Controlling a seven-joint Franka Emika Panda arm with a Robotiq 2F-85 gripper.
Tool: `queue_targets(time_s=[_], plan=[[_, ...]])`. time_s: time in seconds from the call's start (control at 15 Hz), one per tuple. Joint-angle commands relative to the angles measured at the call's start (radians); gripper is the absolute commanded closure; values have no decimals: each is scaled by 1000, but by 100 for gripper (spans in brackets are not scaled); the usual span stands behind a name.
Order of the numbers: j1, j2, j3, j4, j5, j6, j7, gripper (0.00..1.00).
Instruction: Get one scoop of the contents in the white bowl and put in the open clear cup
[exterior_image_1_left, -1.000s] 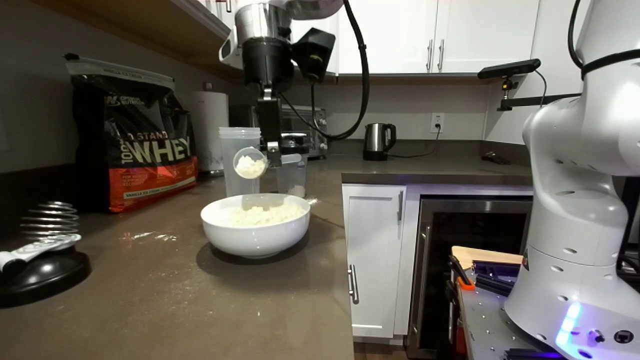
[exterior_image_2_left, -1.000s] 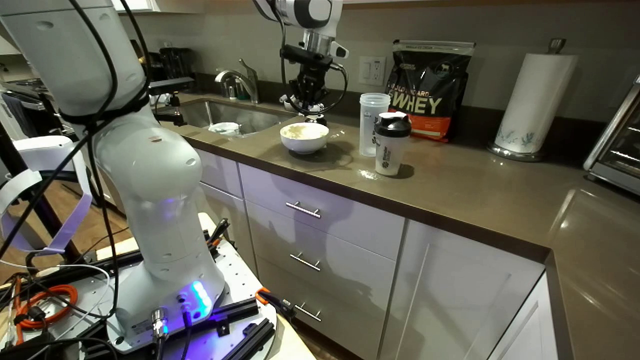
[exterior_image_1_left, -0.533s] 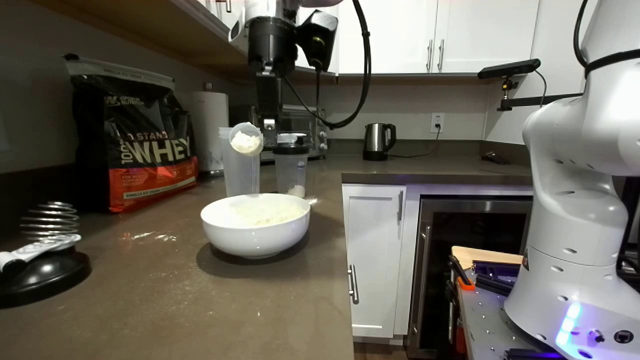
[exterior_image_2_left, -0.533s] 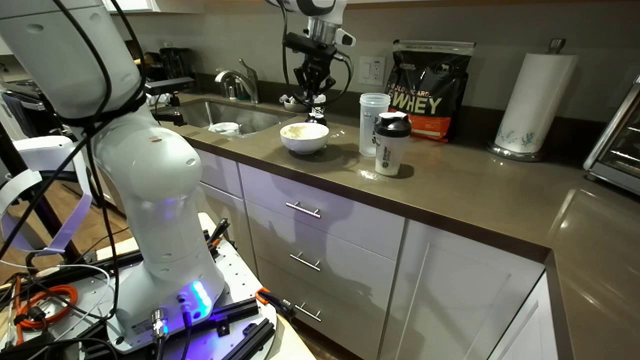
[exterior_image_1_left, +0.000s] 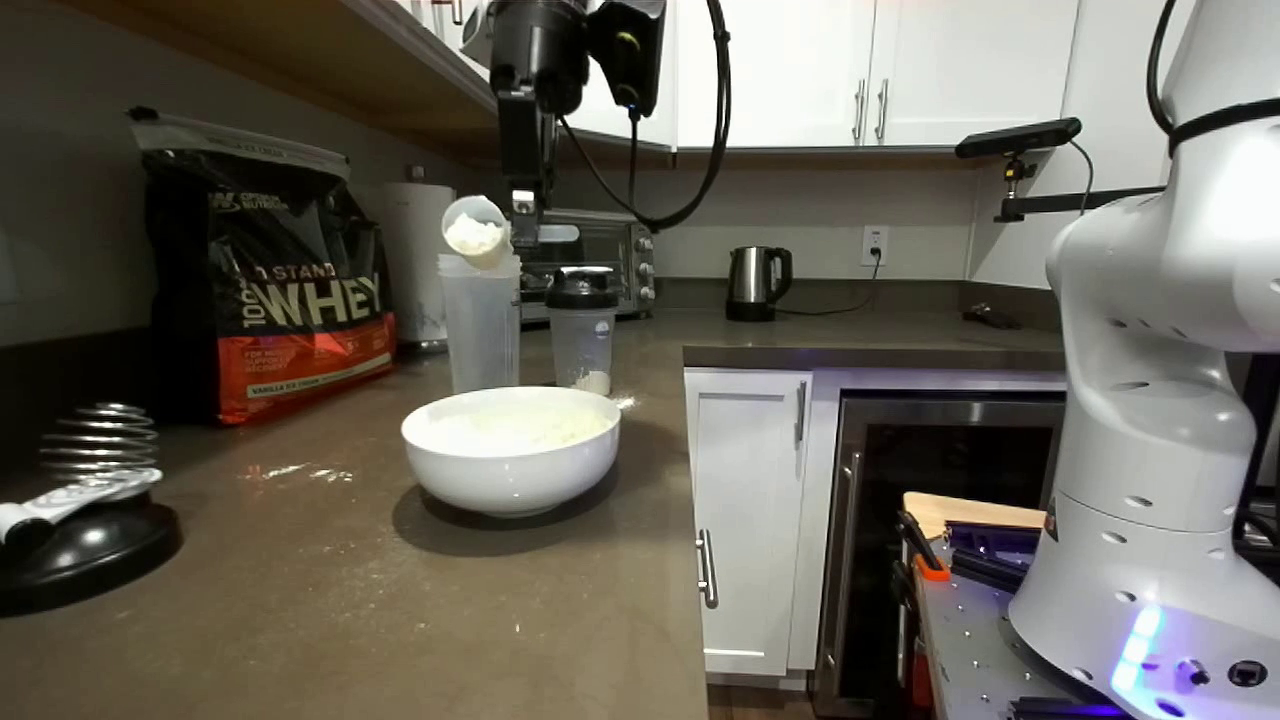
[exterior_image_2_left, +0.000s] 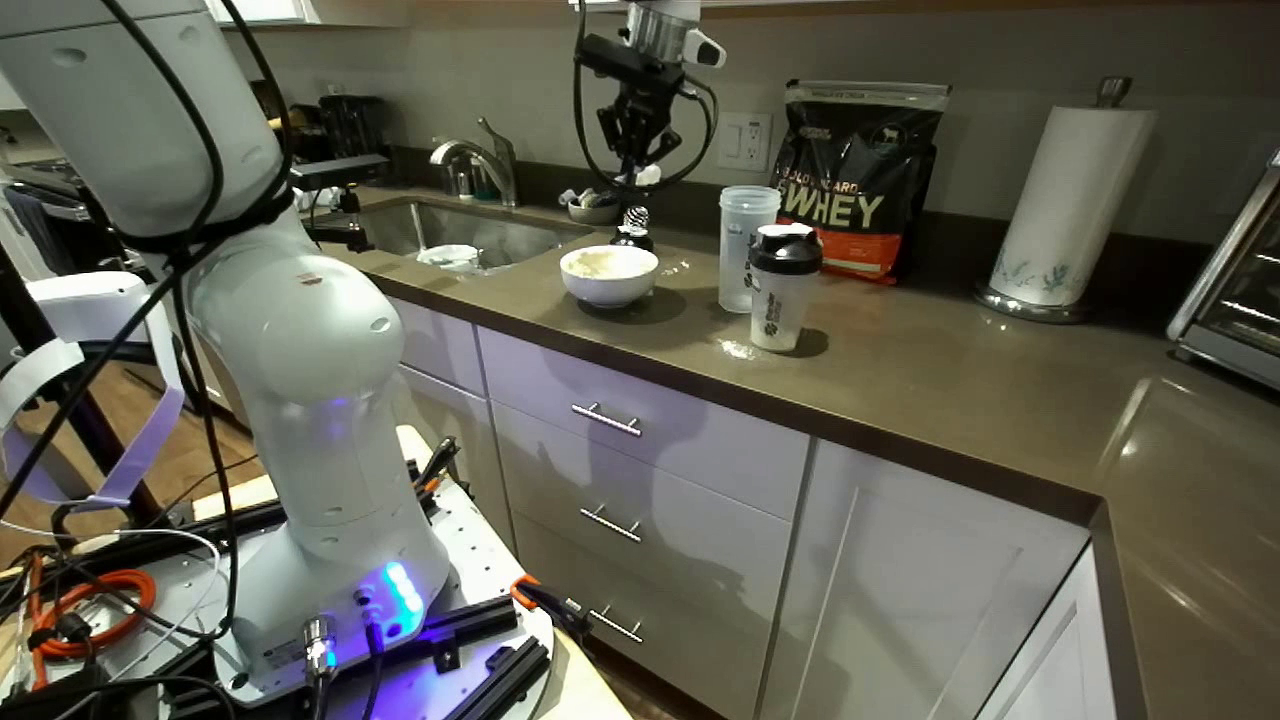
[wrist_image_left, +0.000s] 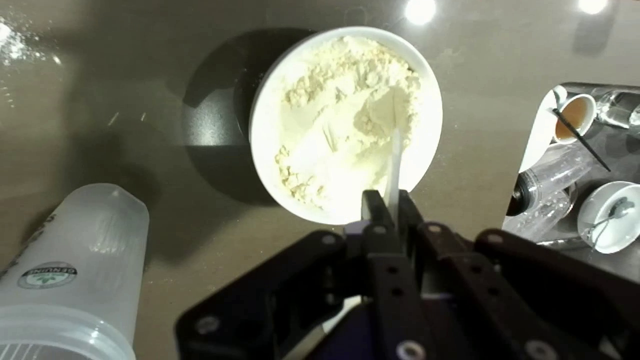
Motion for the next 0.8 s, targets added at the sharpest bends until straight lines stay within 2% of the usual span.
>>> queue_targets(time_s=[0.0, 0.73], plan=[[-21, 17, 4, 62, 37, -59, -3, 98], [-69, 63, -21, 176, 19, -53, 13, 98]])
